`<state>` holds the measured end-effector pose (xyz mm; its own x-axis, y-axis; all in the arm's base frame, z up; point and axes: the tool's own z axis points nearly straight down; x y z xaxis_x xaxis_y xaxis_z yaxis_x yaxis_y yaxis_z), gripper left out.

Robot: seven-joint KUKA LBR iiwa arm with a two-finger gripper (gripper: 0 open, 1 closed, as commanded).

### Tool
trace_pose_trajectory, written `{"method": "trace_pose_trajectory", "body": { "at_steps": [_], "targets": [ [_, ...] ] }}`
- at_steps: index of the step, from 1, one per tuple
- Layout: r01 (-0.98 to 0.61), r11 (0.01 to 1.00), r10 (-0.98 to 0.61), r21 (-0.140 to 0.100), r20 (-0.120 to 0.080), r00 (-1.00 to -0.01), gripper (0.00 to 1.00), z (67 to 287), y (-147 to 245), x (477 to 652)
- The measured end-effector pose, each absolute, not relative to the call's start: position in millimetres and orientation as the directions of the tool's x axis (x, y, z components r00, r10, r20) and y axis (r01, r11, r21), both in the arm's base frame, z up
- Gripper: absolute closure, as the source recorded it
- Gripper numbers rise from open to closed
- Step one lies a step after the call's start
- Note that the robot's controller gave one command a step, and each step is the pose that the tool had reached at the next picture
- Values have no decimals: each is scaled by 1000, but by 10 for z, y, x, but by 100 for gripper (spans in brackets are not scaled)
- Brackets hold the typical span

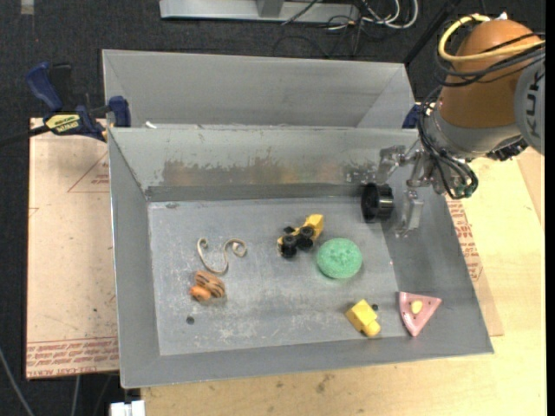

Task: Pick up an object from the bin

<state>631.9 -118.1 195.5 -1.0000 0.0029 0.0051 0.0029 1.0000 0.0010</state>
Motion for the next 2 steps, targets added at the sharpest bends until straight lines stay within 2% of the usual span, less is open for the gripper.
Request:
{"method": "trace_pose_trajectory", "body": {
  "at_steps": [1,2],
  "targets": [
    [1,1000,1,0,-3,-1000,0,2009,-1178,6332],
    [56,998,56,0,-10,-998,0,1676,-1130,6284]
  ]
}}
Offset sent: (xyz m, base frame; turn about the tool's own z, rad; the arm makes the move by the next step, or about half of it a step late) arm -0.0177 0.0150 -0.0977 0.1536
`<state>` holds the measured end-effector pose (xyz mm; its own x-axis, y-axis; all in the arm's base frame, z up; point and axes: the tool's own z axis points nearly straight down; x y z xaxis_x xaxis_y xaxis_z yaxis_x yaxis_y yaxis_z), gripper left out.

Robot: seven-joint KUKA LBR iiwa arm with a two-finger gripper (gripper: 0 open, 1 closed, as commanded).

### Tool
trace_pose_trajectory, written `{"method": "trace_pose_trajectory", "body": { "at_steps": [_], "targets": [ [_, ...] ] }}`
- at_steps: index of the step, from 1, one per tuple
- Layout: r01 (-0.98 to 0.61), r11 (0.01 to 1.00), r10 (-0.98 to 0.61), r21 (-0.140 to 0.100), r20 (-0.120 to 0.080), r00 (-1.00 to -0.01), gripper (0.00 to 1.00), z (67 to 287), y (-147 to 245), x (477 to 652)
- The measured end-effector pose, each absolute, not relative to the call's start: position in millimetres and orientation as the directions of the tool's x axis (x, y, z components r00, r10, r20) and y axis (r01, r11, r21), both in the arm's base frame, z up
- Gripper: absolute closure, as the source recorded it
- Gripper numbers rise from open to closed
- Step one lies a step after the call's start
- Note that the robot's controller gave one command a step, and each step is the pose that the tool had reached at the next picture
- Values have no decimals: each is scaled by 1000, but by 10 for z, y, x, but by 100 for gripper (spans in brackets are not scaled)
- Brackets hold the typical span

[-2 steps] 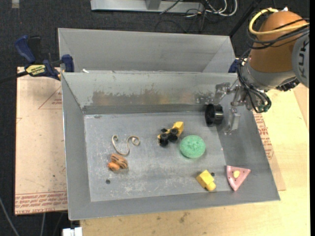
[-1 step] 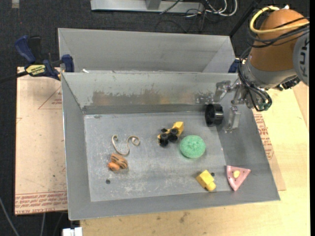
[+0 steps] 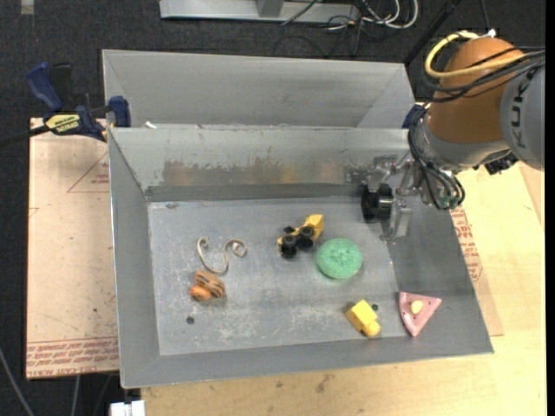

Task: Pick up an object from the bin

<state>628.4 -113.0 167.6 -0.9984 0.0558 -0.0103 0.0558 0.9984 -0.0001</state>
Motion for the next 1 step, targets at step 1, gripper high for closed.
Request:
{"method": "trace_pose_trajectory", "body": {
  "at_steps": [1],
  "targets": [
    [96,995,96,2,-4,-995,0,1136,-998,6241]
  ]
}}
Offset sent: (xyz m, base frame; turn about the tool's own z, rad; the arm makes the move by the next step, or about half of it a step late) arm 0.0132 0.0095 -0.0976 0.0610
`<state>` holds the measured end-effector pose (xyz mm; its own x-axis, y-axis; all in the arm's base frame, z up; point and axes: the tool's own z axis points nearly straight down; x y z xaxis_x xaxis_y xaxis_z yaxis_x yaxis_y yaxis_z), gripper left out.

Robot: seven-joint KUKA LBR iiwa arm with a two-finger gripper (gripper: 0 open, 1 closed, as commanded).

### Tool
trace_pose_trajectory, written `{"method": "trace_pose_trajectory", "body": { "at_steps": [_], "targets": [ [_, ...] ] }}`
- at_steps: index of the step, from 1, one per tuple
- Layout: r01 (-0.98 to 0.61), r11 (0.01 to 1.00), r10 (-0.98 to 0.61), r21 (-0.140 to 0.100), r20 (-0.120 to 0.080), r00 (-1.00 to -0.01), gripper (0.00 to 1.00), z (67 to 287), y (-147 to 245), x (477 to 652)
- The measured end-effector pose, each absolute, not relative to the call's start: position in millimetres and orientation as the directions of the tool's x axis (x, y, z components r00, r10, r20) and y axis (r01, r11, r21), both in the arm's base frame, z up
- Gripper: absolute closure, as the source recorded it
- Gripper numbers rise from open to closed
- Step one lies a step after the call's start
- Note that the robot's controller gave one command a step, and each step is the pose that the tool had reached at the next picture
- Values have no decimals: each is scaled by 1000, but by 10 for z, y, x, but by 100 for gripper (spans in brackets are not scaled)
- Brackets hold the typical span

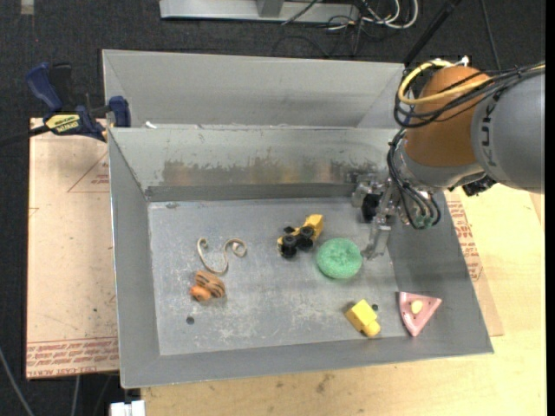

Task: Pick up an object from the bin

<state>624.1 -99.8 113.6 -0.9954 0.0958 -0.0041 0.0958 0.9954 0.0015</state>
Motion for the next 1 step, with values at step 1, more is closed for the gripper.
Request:
{"method": "trace_pose_trajectory", "body": {
  "at_steps": [1],
  "targets": [
    [110,994,110,2,-5,-994,0,771,-1014,6397]
  ]
}}
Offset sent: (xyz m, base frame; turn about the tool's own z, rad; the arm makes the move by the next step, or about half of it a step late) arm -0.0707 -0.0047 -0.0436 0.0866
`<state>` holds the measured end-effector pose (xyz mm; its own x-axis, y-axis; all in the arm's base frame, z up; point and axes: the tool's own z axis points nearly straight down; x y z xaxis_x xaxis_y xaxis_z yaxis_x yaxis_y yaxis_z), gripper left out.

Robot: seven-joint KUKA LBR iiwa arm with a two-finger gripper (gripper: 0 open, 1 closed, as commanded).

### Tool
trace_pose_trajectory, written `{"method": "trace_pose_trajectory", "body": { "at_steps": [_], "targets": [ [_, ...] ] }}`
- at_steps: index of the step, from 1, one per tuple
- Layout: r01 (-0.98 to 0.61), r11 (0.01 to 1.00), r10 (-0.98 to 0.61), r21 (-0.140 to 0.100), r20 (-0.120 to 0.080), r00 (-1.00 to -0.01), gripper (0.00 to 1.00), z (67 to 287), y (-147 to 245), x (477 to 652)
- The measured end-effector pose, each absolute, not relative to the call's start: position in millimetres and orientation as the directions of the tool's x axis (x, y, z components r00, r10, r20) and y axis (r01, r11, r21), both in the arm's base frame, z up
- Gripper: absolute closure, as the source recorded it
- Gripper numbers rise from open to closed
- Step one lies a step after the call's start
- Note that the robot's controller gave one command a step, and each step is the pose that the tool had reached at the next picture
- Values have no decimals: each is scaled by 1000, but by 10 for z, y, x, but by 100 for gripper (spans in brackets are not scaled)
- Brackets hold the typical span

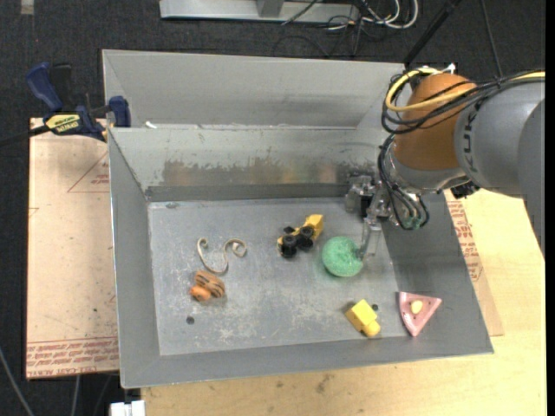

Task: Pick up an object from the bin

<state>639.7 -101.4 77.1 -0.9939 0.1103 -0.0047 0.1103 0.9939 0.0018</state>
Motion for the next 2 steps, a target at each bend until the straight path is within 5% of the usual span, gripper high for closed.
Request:
{"method": "trace_pose_trajectory", "body": {
  "at_steps": [1,2],
  "targets": [
    [152,988,152,2,-7,-988,0,714,-1027,5933],
    [178,984,178,1,4,-984,0,703,-897,5770]
  ]
}}
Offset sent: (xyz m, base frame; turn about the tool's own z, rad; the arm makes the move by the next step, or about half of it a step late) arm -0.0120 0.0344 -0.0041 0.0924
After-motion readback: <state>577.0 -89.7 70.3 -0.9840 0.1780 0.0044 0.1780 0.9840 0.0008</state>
